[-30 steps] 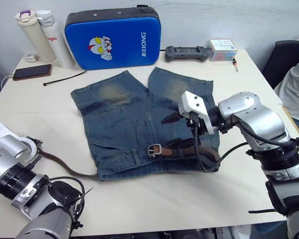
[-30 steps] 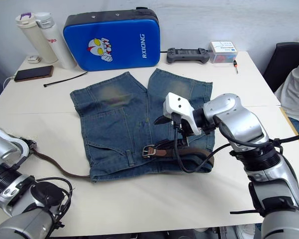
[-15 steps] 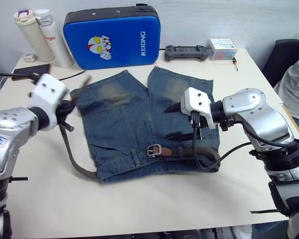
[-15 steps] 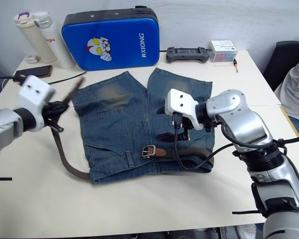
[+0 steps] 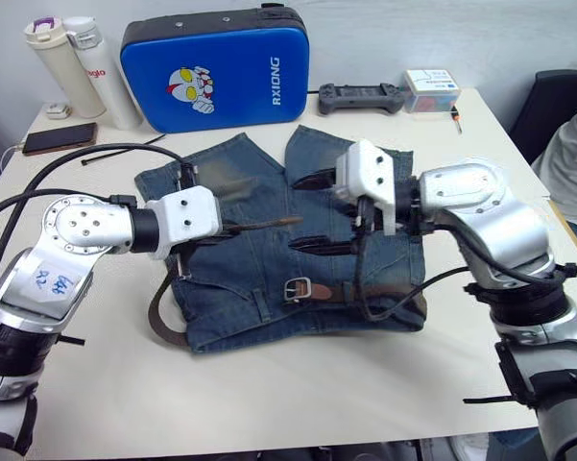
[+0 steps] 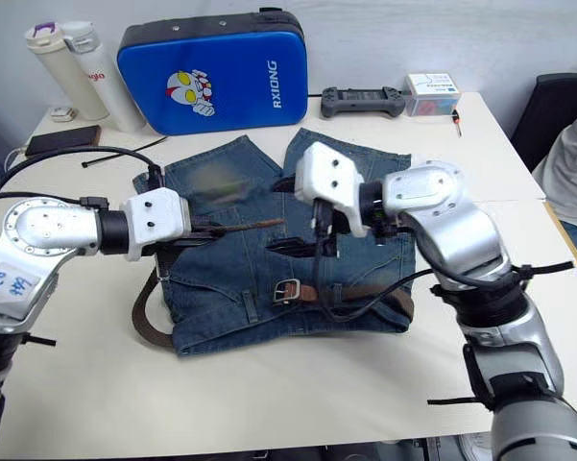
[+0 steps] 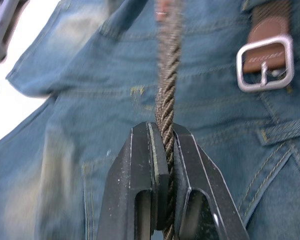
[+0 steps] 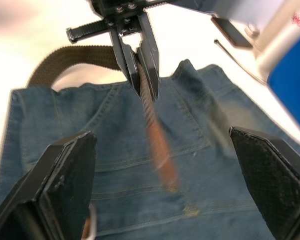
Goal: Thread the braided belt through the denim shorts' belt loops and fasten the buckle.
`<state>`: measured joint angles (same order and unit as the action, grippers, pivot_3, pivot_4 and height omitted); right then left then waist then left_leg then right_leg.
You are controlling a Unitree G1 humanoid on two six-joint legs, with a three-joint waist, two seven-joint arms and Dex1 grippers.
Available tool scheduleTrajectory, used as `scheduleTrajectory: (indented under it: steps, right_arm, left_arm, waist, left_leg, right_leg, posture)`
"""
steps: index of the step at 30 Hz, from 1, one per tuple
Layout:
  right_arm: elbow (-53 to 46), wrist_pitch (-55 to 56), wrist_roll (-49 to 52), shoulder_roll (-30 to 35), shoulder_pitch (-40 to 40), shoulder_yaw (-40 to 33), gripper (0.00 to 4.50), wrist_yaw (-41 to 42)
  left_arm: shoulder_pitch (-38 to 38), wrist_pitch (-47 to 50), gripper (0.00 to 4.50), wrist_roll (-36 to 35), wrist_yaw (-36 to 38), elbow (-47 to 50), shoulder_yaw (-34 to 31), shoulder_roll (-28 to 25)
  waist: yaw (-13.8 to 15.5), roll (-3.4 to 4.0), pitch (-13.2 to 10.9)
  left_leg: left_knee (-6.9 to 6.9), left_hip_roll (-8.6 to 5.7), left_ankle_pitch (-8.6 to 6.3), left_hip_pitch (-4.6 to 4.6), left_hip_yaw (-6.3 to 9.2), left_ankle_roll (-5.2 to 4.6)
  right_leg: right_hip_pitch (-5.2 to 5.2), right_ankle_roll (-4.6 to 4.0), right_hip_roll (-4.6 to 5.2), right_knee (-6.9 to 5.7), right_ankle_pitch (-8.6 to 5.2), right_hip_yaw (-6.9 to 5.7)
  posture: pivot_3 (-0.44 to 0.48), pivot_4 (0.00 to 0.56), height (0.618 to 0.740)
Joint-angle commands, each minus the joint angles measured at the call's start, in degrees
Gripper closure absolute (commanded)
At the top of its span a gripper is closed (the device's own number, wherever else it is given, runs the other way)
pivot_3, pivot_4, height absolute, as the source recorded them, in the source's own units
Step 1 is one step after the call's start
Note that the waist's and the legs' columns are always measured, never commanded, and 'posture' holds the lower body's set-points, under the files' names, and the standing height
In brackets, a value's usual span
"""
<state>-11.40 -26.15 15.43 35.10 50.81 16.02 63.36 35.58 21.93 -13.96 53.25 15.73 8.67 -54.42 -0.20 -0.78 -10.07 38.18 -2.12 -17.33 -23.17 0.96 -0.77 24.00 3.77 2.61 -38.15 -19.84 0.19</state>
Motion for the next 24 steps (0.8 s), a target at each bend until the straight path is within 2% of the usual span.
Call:
scheduleTrajectory:
  steps: [1, 2, 3, 4, 9, 11, 12, 13, 14, 16, 19, 22, 24]
  right_arm:
    - [-0.57, 2.5, -1.01, -0.56, -0.17, -0.83, 0.0, -0.71]
    - [-0.64, 1.81, -0.29, -1.02, -0.35, -1.35, 0.0, -0.98]
    - [-0.7, 1.24, 0.27, -1.35, -0.41, -1.74, 0.51, -1.17]
    - [-0.9, 0.77, 0.51, -1.33, -0.58, -1.86, 0.78, -1.06]
    - [-0.65, 0.53, -0.56, -1.55, -1.05, -1.47, 3.15, -1.47]
    - [-0.23, 0.64, -0.62, -2.02, -0.82, -1.52, 4.26, -1.75]
    - [-0.03, 0.68, -0.63, -2.21, -0.69, -1.55, 4.46, -1.83]
    - [0.35, 0.79, -0.73, -2.44, -0.47, -1.55, 4.46, -1.92]
    - [0.61, 0.87, -0.81, -2.61, -0.33, -1.56, 4.5, -1.98]
    - [1.34, 1.44, -1.25, -2.78, -0.15, -1.33, 4.5, -1.97]
    - [2.89, 2.75, -1.96, -3.24, 0.08, -1.18, 4.5, -2.18]
    - [4.22, 5.31, -3.71, -3.37, 0.37, -1.04, 4.5, -2.54]
    - [6.61, 10.05, -6.74, -3.96, 0.96, -0.29, 4.5, -3.74]
  left_arm:
    - [2.89, -1.84, 4.47, 1.02, 2.85, -1.27, 0.39, 1.03]
    - [3.23, -1.91, 4.47, 1.25, 3.37, -1.56, 0.47, 1.31]
    - [3.38, -1.88, 4.5, 1.43, 3.7, -1.75, 0.44, 1.54]
    - [3.63, -0.84, 4.5, 1.01, 3.72, -1.88, 0.08, 2.08]
    - [4.37, 3.68, 4.5, -1.54, 3.98, -0.5, -2.34, 3.55]
    - [4.35, 6.78, 4.5, -2.69, 3.59, -0.3, -3.52, 3.63]
    - [4.34, 8.46, 4.5, -3.2, 3.26, -0.22, -4.05, 3.62]
    - [4.31, 11.34, 4.5, -4.8, 2.4, -0.13, -5.61, 3.96]
    - [4.31, 13.42, 3.63, -5.95, 1.79, -0.01, -6.74, 4.23]
    - [4.02, 16.92, 2.83, -8.39, 1.44, 0.68, -9.07, 4.12]
    - [1.18, 21.78, 1.51, -10.39, 0.86, 2.34, -13.95, 1.12]
    - [1.47, 33.66, 0.1, -16.3, -1.71, 3.04, -19.68, 0.35]
    - [4.81, 53.17, 0.04, -22.71, -4.62, 2.57, -26.39, 1.85]
  waist:
    - [0.02, 0.0, 0.0]
    - [0.02, 0.0, 0.0]
    - [0.01, 0.0, 0.0]
    - [-0.07, 0.0, 0.0]
    - [0.0, 0.0, 0.0]
    - [-0.04, 0.0, 0.0]
    - [-0.11, 0.0, 0.0]
    - [-0.14, 0.0, 0.0]
    - [-0.12, 0.0, 0.0]
    - [-0.1, 0.0, 0.0]
    - [-0.22, 0.0, 0.0]
    - [-0.34, 0.0, 0.0]
    - [-0.32, -0.02, -0.01]
  left_leg:
    - [0.02, 0.0, 0.0, -0.01, 0.0, -0.01]
    - [0.03, 0.0, 0.01, -0.02, 0.0, -0.02]
    - [0.04, 0.0, 0.01, -0.02, 0.0, -0.03]
    - [0.05, 0.0, 0.01, -0.02, 0.01, -0.03]
    - [0.07, 0.0, 0.02, -0.01, 0.02, -0.03]
    - [0.09, 0.0, 0.02, -0.02, 0.02, -0.03]
    - [0.09, 0.0, 0.02, -0.02, 0.01, -0.03]
    - [0.09, 0.0, 0.02, -0.01, 0.01, -0.03]
    - [0.09, 0.0, 0.02, -0.01, 0.02, -0.03]
    - [0.11, 0.0, 0.02, -0.01, 0.03, -0.02]
    - [0.11, 0.0, 0.02, -0.01, 0.02, -0.03]
    - [0.1, 0.01, 0.03, 0.0, 0.03, -0.01]
    - [0.13, 0.0, 0.03, -0.01, 0.03, -0.01]
  right_leg:
    - [0.0, 0.01, 0.0, 0.01, 0.01, 0.0]
    - [0.0, 0.03, 0.0, 0.01, 0.01, 0.01]
    - [-0.01, 0.03, 0.0, 0.01, 0.02, 0.01]
    - [-0.01, 0.03, 0.0, 0.0, 0.02, 0.01]
    - [0.0, 0.03, 0.0, -0.07, 0.02, 0.01]
    - [0.0, 0.03, 0.0, -0.07, 0.02, 0.02]
    - [0.0, 0.03, 0.0, -0.07, 0.02, 0.02]
    - [0.0, 0.03, -0.01, -0.08, 0.02, 0.02]
    - [0.0, 0.03, -0.01, -0.11, 0.02, 0.02]
    - [0.01, 0.03, -0.01, -0.15, 0.02, 0.01]
    - [0.01, 0.03, -0.01, -0.15, 0.02, 0.02]
    - [0.03, 0.03, -0.01, -0.2, 0.01, 0.01]
    - [0.03, 0.03, -0.01, -0.23, 0.01, 0.02]
  posture:
    - [0.0, 0.15, 0.74]
    - [0.0, 0.15, 0.74]
    - [0.0, 0.15, 0.74]
    - [0.0, 0.15, 0.74]
    - [0.0, 0.15, 0.74]
    - [0.0, 0.15, 0.74]
    - [0.0, 0.15, 0.74]
    - [0.0, 0.15, 0.74]
    - [0.0, 0.15, 0.74]
    - [0.0, 0.15, 0.74]
    - [0.0, 0.15, 0.74]
    - [0.0, 0.15, 0.74]
    - [0.0, 0.15, 0.74]
